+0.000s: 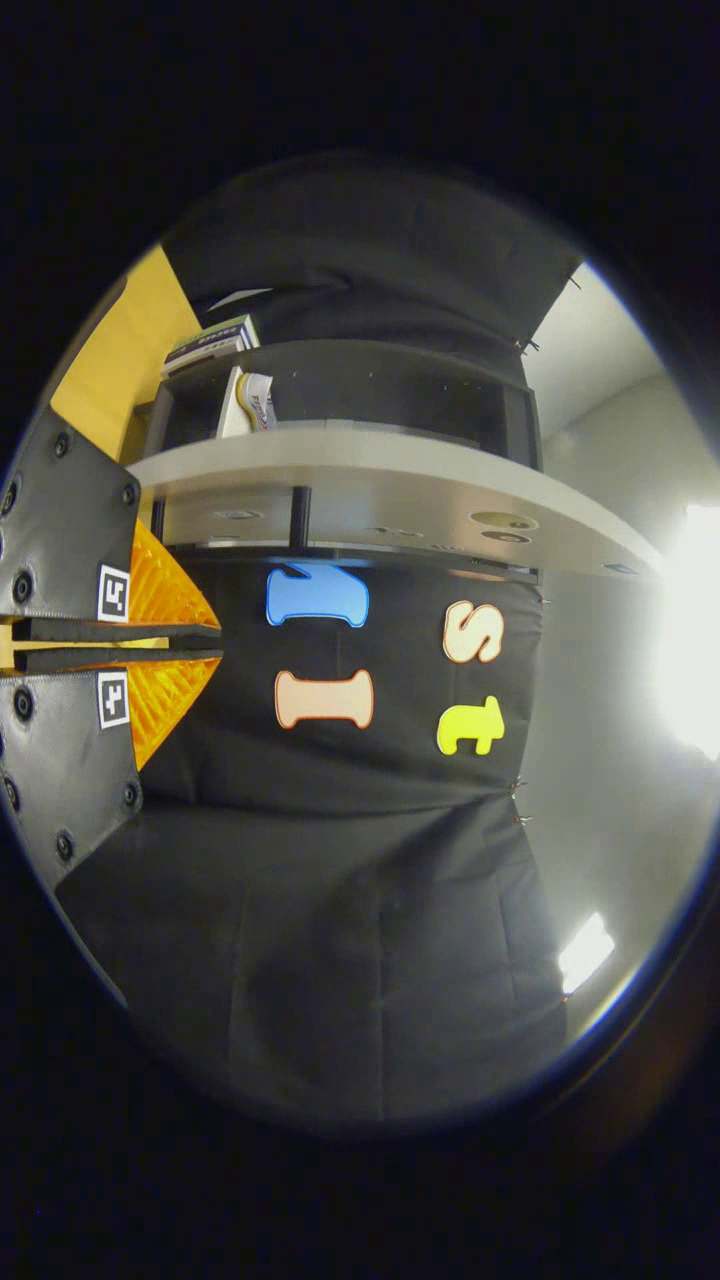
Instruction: Open the shoe cabinet door, grab the shoes and put them into the shoe cabinet, then close the shoe cabinet door.
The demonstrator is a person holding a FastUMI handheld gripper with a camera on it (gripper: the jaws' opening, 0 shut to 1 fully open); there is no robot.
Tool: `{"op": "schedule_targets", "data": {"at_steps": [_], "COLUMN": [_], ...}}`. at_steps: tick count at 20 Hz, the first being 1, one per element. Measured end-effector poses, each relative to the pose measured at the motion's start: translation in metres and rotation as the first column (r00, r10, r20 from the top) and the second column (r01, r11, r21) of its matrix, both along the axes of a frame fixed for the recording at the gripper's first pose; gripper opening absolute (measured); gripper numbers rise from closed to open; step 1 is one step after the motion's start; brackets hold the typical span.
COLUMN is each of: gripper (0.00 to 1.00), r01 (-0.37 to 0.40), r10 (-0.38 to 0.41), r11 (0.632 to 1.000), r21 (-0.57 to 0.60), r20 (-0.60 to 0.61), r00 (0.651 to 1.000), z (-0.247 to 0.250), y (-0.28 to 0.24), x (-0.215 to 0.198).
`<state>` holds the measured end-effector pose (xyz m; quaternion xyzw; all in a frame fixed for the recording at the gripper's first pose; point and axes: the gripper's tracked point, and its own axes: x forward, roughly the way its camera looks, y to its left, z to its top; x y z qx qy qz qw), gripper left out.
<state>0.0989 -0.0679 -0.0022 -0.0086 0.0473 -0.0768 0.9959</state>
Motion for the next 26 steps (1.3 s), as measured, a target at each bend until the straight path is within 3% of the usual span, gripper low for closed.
{"op": "schedule_targets", "data": {"at_steps": [8, 11, 12, 13, 18, 26], "gripper": [0.06, 0.06, 0.12, 0.30, 0.99, 0.98], "r01": [-0.039, -0.088, -0.102, -0.121, -0.197, -0.351], "r10": [0.043, 0.093, 0.107, 0.125, 0.197, 0.338], "r11": [0.998, 0.994, 0.993, 0.991, 0.980, 0.936], "r21": [0.052, 0.065, 0.056, 0.050, 0.016, -0.005], "r20": [-0.069, -0.084, -0.091, -0.098, -0.149, -0.255], "r00": [0.997, 0.992, 0.990, 0.987, 0.969, 0.906], "z": [-0.008, -0.009, -0.009, -0.009, -0.008, -0.048], "y": [0.035, 0.060, 0.071, 0.083, 0.138, 0.227], "x": [-0.036, -0.053, -0.061, -0.063, -0.073, -0.042]}}
